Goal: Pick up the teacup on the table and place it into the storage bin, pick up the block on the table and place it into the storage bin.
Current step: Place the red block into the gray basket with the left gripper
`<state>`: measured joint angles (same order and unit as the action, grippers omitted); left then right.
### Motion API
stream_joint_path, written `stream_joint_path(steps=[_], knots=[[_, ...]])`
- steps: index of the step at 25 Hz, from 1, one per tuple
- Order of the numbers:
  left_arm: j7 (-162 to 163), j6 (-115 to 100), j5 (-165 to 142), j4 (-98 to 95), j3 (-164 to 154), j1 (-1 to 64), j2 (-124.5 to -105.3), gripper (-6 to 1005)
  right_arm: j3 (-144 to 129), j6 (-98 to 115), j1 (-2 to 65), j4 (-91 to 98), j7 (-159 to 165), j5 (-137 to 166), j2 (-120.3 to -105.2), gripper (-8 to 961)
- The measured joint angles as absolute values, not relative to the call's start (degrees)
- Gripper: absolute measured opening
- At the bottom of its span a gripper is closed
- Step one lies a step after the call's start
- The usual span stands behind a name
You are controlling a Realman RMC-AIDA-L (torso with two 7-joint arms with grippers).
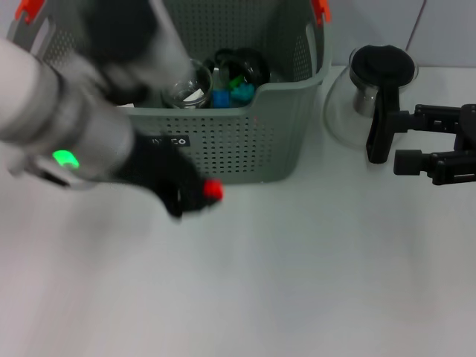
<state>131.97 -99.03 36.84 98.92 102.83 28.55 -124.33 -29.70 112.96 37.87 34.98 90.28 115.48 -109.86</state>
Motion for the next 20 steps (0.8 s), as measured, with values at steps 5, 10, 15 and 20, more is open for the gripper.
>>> stream_joint_path(steps=[5,10,15,20], knots=[[128.22,-101.23,50.10,97.80,123.87,32.48,-123.25,198,-29.99,113.45,37.95,34.98,90.14,115.48,-109.92,925],[127.17,-91.54,51.66,85.63,132.17,37.46,-119.42,198,-30.21,113.54,37.97,34.98,90.11,115.50,-109.91,925],[126.93,-79.67,51.52,68.29,134.09,42.06,-114.60,220,-30.31,113.56,37.97,34.98,90.57,115.73,-109.81,925],[126.53,-71.19,49.43,60.84,132.59,43.81,-113.75,242,-30.33,113.56,38.12,35.16,91.45,115.80,-109.53,925]])
